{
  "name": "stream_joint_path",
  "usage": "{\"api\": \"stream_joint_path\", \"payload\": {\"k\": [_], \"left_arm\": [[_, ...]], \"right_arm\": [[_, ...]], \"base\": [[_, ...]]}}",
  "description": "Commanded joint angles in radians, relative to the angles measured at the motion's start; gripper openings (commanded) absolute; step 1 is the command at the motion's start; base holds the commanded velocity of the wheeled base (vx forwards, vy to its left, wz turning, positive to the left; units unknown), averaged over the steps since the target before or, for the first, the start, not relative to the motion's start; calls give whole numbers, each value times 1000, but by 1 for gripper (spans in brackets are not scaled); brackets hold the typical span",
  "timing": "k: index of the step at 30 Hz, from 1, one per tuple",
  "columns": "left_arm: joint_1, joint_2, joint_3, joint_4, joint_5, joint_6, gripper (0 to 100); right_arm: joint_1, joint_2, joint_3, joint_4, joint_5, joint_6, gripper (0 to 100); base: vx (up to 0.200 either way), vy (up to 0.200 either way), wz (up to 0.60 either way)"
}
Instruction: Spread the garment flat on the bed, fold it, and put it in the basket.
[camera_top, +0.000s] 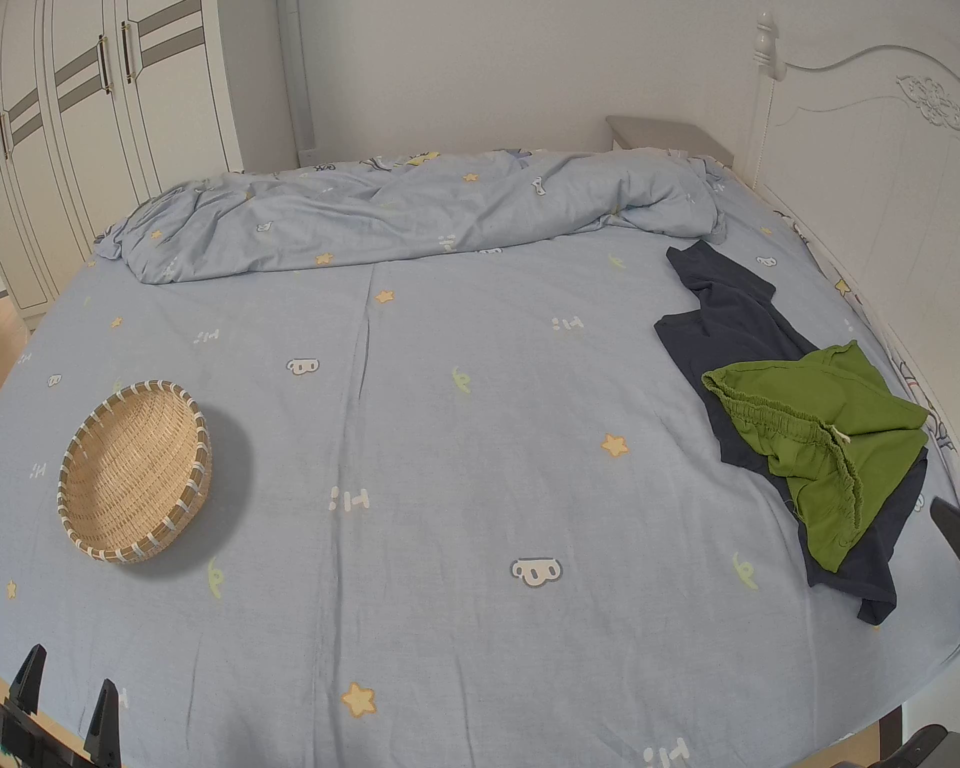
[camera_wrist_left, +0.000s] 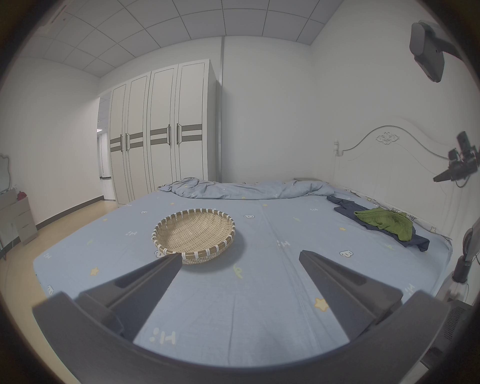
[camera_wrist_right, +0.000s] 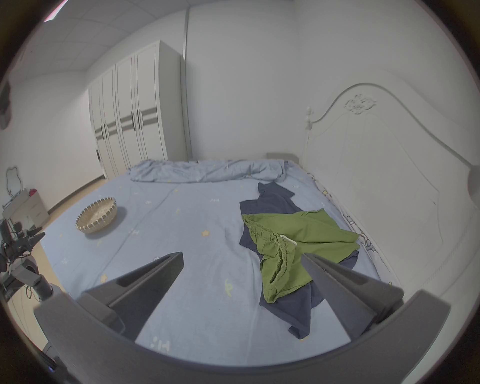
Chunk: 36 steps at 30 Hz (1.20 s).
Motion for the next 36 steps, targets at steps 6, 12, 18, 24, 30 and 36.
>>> {"api": "stream_joint_path", "payload": {"k": [6,12,18,24,30,36], "left_arm": [[0,-16,18,0,0,0,100],[0,-16,18,0,0,0,100],[0,-16,18,0,0,0,100],[0,-16,18,0,0,0,100],[0,-16,18,0,0,0,100],[0,-16,18,0,0,0,100]], "right_arm": [[-122,959,-467,39,-202,-127,100],[-119,1066,-556,33,-222,-137,100],[-122,1168,-660,44,-221,-154,100],[-117,1218,-739,48,-219,-162,100],[-91,1231,-746,62,-215,-169,100],[-64,1235,-742,62,-212,-169,100]], "base": [[0,0,0],[0,0,0],[0,0,0],[0,0,0],[0,0,0],[0,0,0]]}}
